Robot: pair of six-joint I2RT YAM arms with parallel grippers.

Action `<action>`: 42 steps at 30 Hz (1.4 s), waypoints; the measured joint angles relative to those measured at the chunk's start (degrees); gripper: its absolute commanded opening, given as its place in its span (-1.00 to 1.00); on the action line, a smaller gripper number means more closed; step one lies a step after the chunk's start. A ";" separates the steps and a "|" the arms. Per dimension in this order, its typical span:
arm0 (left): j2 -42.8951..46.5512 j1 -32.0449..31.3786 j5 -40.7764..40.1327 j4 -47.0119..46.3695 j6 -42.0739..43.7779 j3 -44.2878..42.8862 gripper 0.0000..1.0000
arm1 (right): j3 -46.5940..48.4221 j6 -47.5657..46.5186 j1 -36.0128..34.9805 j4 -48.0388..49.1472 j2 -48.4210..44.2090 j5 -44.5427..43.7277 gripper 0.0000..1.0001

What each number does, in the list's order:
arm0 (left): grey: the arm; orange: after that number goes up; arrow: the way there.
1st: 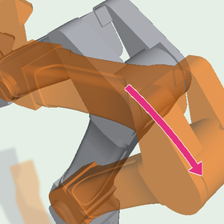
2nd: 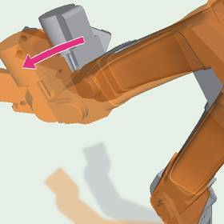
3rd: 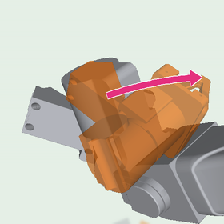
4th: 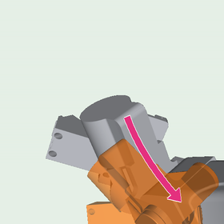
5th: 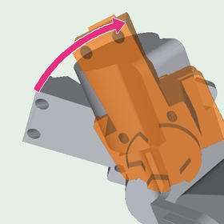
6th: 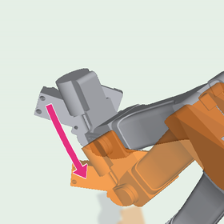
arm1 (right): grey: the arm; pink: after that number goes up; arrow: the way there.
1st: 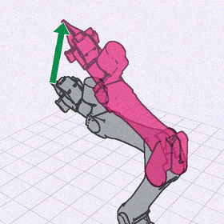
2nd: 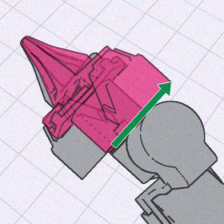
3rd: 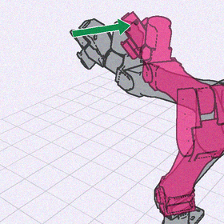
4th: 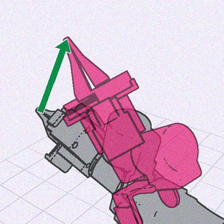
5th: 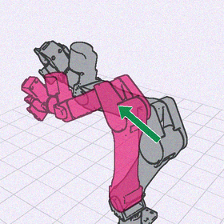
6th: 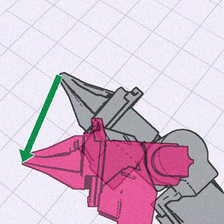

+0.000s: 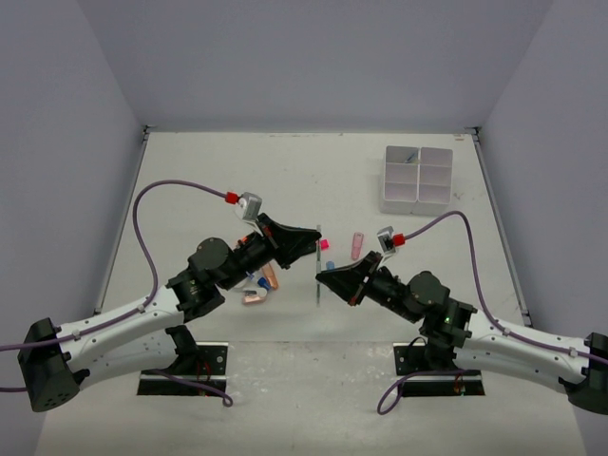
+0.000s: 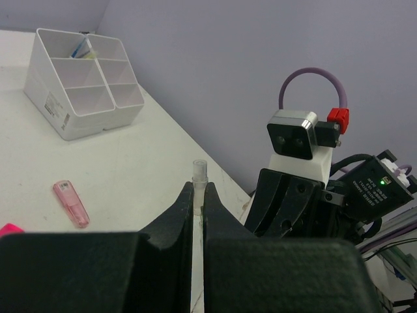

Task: Sort the stationery into containers
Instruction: Close the pen cap on the pen.

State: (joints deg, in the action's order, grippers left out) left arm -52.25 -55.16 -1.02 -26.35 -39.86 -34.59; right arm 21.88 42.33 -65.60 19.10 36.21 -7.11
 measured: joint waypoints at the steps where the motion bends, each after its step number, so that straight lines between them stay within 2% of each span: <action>1: -0.06 0.00 0.11 -0.17 0.00 0.00 -1.00 | 0.18 -0.04 -0.02 -0.20 0.00 -0.09 -1.00; 12: -0.69 0.02 2.56 -2.72 -0.25 0.49 -1.00 | 3.52 -2.33 -0.02 -4.16 0.03 -2.81 -1.00; 25: 1.72 0.54 2.03 -8.57 -1.23 0.71 -1.00 | 17.17 -13.20 0.06 -13.41 5.83 -3.36 -1.00; 27: 2.07 0.72 1.93 -8.77 -0.89 0.65 -0.94 | 19.93 -14.59 0.21 -16.21 7.12 -3.06 -1.00; 30: 2.82 0.79 1.60 -8.18 0.04 0.04 -0.50 | 22.25 -16.17 0.48 -18.19 8.20 -2.10 -1.00; 31: 3.02 0.77 1.62 -7.37 0.36 -0.35 -0.46 | 22.26 -16.51 0.48 -17.99 8.20 -1.84 -1.00; 32: 3.14 0.76 1.86 -6.12 0.81 -0.73 -0.48 | 22.26 -16.82 0.54 -17.25 8.29 -1.76 -1.00; 37: 2.51 -0.01 2.73 0.22 1.80 -2.10 -0.83 | 22.30 -17.41 1.61 -14.53 9.51 -0.75 -1.00; 38: 2.51 -0.04 2.71 1.43 1.95 -2.63 -0.96 | 22.30 -17.49 1.66 -14.03 10.14 -0.65 -1.00; 41: 2.72 -0.01 2.37 4.12 2.62 -3.95 -1.00 | 22.30 -17.50 1.97 -12.48 11.24 -0.46 -1.00; 42: 2.83 0.00 2.31 4.71 2.90 -4.30 -1.00 | 22.30 -17.49 2.02 -11.99 11.44 -0.31 -0.93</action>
State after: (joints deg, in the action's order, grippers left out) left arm -49.42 -55.16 1.29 -21.64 -36.95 -38.89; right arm 44.18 24.84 -63.59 7.11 47.65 -7.42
